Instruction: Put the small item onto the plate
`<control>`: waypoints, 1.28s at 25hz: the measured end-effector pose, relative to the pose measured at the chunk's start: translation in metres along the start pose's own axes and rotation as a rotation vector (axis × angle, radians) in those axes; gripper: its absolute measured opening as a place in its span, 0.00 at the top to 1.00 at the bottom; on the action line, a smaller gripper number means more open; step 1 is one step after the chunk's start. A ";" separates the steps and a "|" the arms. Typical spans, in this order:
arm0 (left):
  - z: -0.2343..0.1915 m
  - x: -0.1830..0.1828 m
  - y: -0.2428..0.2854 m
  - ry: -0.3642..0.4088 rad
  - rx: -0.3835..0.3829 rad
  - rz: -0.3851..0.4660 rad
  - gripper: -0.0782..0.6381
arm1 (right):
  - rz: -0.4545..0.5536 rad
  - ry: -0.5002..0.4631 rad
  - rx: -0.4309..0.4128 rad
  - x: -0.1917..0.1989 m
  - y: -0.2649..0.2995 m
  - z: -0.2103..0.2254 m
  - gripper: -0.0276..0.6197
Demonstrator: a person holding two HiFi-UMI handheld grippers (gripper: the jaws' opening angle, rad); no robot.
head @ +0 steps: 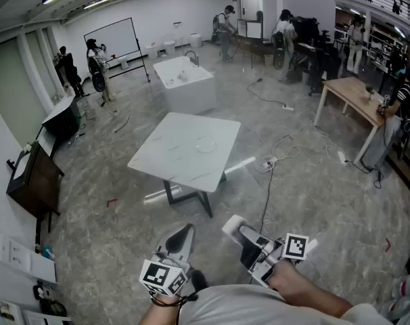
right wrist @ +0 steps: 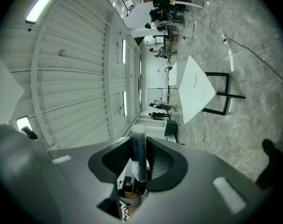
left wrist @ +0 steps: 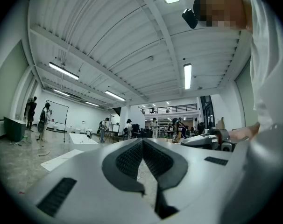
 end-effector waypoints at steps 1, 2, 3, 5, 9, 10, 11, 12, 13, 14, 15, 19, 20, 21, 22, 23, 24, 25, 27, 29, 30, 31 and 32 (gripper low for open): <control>-0.004 0.001 0.003 -0.001 0.002 0.001 0.88 | -0.001 -0.001 0.000 -0.001 0.005 0.000 0.81; -0.008 0.002 0.006 -0.003 0.005 0.000 0.88 | -0.001 -0.001 0.000 -0.003 0.009 0.000 0.81; -0.012 0.004 0.008 -0.005 0.010 -0.002 0.88 | 0.000 -0.002 0.001 -0.003 0.013 0.001 0.81; -0.017 0.009 0.013 -0.011 0.024 -0.013 0.88 | 0.003 -0.002 0.005 -0.004 0.020 0.003 0.81; -0.023 0.014 0.021 -0.021 0.041 -0.030 0.88 | 0.007 -0.001 0.016 -0.007 0.027 0.008 0.81; -0.027 0.015 0.022 -0.023 0.044 -0.029 0.88 | 0.008 -0.001 0.018 -0.007 0.031 0.009 0.81; -0.032 0.016 0.024 -0.026 0.047 -0.029 0.88 | 0.009 -0.002 0.020 -0.007 0.035 0.010 0.81; -0.037 0.017 0.025 -0.029 0.050 -0.028 0.88 | 0.010 -0.004 0.023 -0.008 0.040 0.012 0.81; -0.044 0.019 0.028 -0.031 0.054 -0.028 0.88 | 0.013 -0.006 0.026 -0.009 0.045 0.014 0.81; -0.050 0.021 0.032 -0.032 0.058 -0.028 0.88 | 0.016 -0.008 0.029 -0.011 0.051 0.016 0.81; -0.058 0.022 0.036 -0.033 0.063 -0.028 0.88 | 0.019 -0.011 0.030 -0.014 0.058 0.017 0.81; -0.098 0.024 0.047 -0.037 0.084 -0.025 0.88 | 0.028 -0.027 0.030 -0.019 0.100 0.023 0.81; -0.110 0.024 0.050 -0.038 0.091 -0.026 0.88 | 0.034 -0.028 0.029 -0.020 0.112 0.024 0.81; -0.122 0.024 0.054 -0.040 0.098 -0.027 0.88 | 0.039 -0.030 0.029 -0.021 0.124 0.025 0.81; -0.133 0.024 0.058 -0.042 0.106 -0.027 0.88 | 0.045 -0.033 0.030 -0.023 0.136 0.026 0.81; -0.144 0.023 0.063 -0.045 0.114 -0.027 0.88 | 0.051 -0.034 0.032 -0.024 0.148 0.027 0.81; -0.155 0.023 0.068 -0.047 0.123 -0.027 0.88 | 0.058 -0.034 0.032 -0.026 0.159 0.027 0.81; -0.165 0.023 0.072 -0.048 0.133 -0.028 0.88 | 0.065 -0.033 0.032 -0.028 0.171 0.028 0.81; -0.183 0.025 0.081 -0.050 0.152 -0.031 0.88 | 0.083 -0.034 0.035 -0.031 0.192 0.031 0.81; -0.202 0.027 0.087 -0.049 0.171 -0.034 0.88 | 0.104 -0.036 0.038 -0.035 0.210 0.035 0.81; -0.211 0.028 0.090 -0.050 0.179 -0.036 0.88 | 0.114 -0.036 0.039 -0.037 0.218 0.038 0.81; -0.219 0.029 0.093 -0.054 0.186 -0.039 0.88 | 0.123 -0.035 0.040 -0.038 0.225 0.040 0.81; -0.226 0.031 0.095 -0.058 0.192 -0.041 0.88 | 0.129 -0.035 0.043 -0.039 0.232 0.042 0.81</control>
Point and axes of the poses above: the fingertips, and each gripper's own axes: y forward along the fingers, z to its right, x out of its underside, the point moved 8 cm from there along -y, backward along the fingers, and after that the axes turned 8 degrees about y, right-handed, at the moved point
